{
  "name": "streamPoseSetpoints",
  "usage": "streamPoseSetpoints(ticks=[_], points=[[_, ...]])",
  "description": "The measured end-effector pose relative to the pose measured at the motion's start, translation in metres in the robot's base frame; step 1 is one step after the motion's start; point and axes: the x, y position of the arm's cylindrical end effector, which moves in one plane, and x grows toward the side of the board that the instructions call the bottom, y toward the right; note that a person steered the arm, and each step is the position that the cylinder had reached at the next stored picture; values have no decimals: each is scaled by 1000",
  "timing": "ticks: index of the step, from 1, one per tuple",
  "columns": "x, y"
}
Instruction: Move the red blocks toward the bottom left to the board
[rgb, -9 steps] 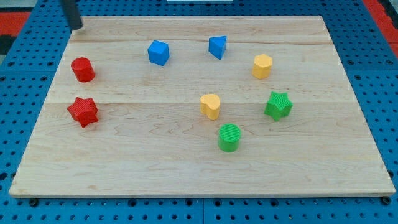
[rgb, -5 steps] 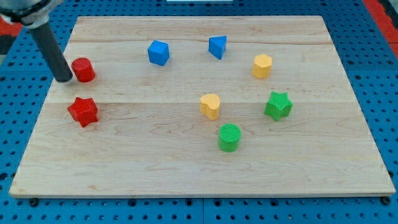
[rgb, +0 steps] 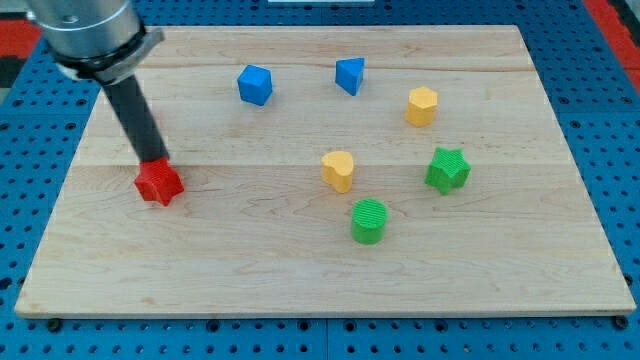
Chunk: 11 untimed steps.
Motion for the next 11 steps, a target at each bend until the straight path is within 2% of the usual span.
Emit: streamPoseSetpoints(ticks=[1, 2, 3, 4, 5, 6, 7, 8, 10, 11], points=[[0, 32], [12, 23], [46, -29], [65, -46], [59, -45], [33, -54], [14, -117], [2, -126], [-100, -116], [-103, -79]])
